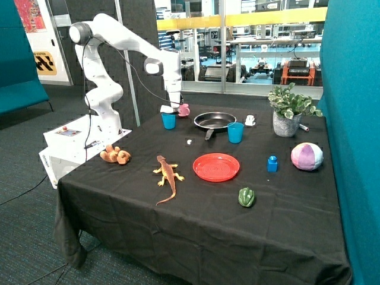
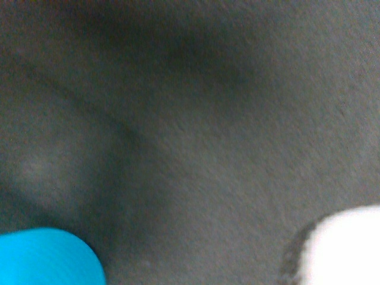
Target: Clean the pan
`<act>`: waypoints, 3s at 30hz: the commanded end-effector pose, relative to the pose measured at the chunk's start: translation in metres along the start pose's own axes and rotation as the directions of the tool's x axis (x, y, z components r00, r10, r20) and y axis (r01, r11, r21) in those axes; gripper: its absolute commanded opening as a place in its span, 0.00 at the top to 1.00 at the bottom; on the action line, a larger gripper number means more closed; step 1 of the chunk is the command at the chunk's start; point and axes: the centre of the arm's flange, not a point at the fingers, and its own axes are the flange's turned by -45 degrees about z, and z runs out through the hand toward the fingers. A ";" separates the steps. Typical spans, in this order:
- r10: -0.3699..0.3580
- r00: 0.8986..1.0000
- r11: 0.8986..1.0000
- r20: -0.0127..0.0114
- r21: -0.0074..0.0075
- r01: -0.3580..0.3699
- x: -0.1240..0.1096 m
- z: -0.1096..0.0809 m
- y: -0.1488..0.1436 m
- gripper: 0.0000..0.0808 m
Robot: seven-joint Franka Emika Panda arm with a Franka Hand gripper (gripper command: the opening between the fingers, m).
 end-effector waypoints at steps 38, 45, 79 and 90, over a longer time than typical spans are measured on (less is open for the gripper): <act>-0.170 0.985 0.985 0.002 -0.001 0.170 0.150 0.012 -0.074 1.00; -0.145 0.989 0.989 0.002 -0.001 0.145 0.163 0.025 -0.074 1.00; -0.108 0.994 0.994 0.002 -0.001 0.108 0.213 0.084 -0.079 1.00; -0.107 0.994 0.994 0.002 -0.001 0.107 0.217 0.097 -0.083 1.00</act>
